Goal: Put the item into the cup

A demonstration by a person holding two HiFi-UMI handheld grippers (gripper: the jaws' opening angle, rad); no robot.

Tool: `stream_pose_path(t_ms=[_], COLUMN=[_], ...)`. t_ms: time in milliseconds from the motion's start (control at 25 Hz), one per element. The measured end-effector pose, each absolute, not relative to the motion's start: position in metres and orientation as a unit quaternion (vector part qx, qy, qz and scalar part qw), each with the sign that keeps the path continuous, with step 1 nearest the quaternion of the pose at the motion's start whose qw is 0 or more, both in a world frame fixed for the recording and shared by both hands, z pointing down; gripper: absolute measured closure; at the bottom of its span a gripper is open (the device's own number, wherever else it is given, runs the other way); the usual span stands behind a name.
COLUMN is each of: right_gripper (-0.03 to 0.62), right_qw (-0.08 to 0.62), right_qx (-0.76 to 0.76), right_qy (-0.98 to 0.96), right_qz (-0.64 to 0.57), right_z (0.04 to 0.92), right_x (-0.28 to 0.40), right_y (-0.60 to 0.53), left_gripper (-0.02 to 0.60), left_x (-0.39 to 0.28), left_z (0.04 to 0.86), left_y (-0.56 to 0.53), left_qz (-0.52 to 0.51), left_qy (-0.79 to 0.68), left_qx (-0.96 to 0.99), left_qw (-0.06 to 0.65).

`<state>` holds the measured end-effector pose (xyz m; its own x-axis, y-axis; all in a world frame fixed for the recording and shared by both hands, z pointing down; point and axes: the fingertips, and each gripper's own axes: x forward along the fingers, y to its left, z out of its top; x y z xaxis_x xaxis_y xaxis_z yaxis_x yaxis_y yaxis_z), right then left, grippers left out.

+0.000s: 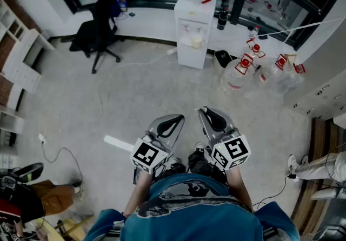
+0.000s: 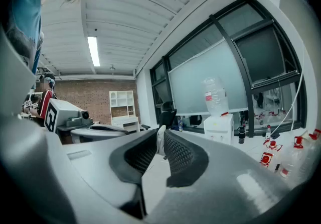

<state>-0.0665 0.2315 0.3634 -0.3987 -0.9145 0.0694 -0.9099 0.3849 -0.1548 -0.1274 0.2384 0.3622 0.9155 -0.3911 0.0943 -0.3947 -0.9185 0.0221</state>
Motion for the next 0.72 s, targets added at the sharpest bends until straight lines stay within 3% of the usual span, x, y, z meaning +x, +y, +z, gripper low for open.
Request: stream_pose_path(t_ms=[720], right_gripper=[0.549], right_qw=[0.023], right_qx=[-0.507], right_qy=[0.857], right_qz=[-0.094], right_z=[0.374], right_x=[0.024], right_y=[0.182], left_gripper=[0.580], left_x=[-0.025], left_z=[0.371], left_y=[0.194], left_qz=[0.075], left_qy=[-0.228], left_qx=[0.971], left_qw=[0.001])
